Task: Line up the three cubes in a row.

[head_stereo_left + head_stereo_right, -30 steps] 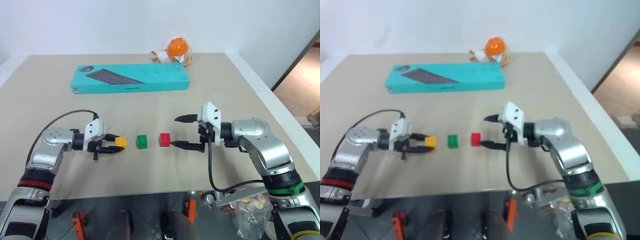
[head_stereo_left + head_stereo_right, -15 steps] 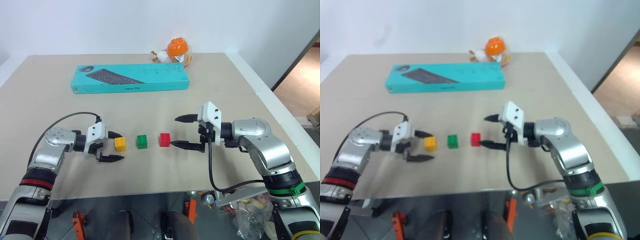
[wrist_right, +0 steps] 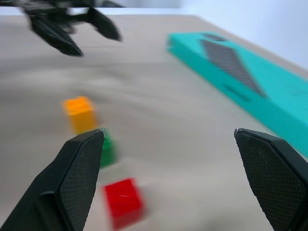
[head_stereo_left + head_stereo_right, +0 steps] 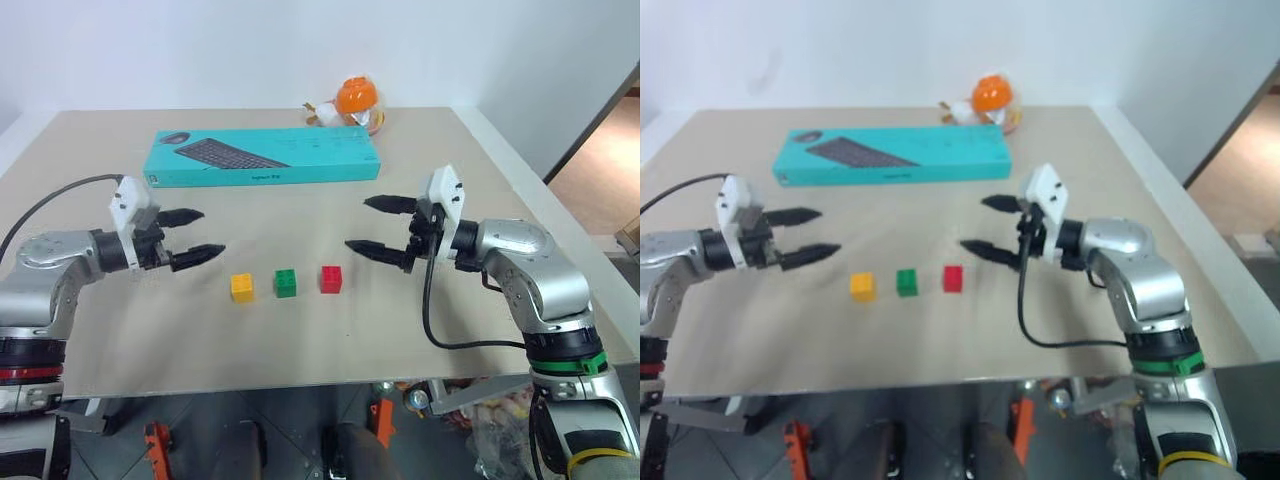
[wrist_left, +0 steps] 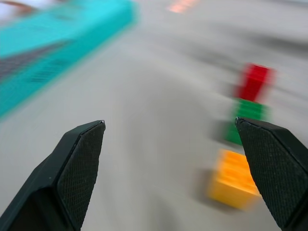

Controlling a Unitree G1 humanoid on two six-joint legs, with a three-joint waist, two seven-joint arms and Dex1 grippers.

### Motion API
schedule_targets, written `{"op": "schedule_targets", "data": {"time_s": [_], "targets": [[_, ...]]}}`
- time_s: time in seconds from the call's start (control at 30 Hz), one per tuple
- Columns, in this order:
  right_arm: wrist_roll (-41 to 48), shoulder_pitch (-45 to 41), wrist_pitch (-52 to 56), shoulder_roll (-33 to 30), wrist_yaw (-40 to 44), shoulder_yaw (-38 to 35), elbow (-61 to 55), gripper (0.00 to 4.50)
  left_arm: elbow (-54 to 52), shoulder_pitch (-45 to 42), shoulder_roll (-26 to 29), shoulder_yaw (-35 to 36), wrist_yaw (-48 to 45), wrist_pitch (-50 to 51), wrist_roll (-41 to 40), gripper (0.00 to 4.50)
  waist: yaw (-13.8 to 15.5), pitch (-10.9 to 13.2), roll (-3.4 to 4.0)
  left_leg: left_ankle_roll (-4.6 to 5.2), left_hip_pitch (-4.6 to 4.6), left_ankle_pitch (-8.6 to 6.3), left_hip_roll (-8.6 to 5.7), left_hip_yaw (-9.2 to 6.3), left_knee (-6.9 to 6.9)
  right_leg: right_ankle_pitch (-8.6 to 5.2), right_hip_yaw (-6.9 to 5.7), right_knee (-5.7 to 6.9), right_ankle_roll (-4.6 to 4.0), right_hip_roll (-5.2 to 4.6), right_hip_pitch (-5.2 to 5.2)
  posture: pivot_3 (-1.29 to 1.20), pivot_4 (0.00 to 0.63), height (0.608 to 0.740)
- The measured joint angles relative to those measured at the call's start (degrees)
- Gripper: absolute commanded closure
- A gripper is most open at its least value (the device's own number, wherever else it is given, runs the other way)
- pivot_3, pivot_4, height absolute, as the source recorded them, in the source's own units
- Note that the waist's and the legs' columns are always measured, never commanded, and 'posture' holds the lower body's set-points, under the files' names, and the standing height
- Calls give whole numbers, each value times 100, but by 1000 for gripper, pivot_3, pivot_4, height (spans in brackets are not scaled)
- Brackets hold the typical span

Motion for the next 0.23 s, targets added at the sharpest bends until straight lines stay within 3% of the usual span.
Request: {"op": "schedule_targets", "data": {"time_s": [0.13, 0.23], "targets": [[-472, -17, -705, 273, -369, 0, 835, 0, 355, 1, -766, 7, 1305, -633, 549, 37, 1, 0, -1, 1, -4, 1, -4, 9, 1, 13, 16, -1, 21, 2, -4, 0, 150, 740], [-650, -13, -1017, 325, -484, 0, 1192, 0, 533, 1, -992, -10, 1796, -890, 785, 37, 0, 0, -2, 1, -4, 0, -3, 15, -3, 13, 28, -1, 23, 7, -8, 0, 150, 740]]}}
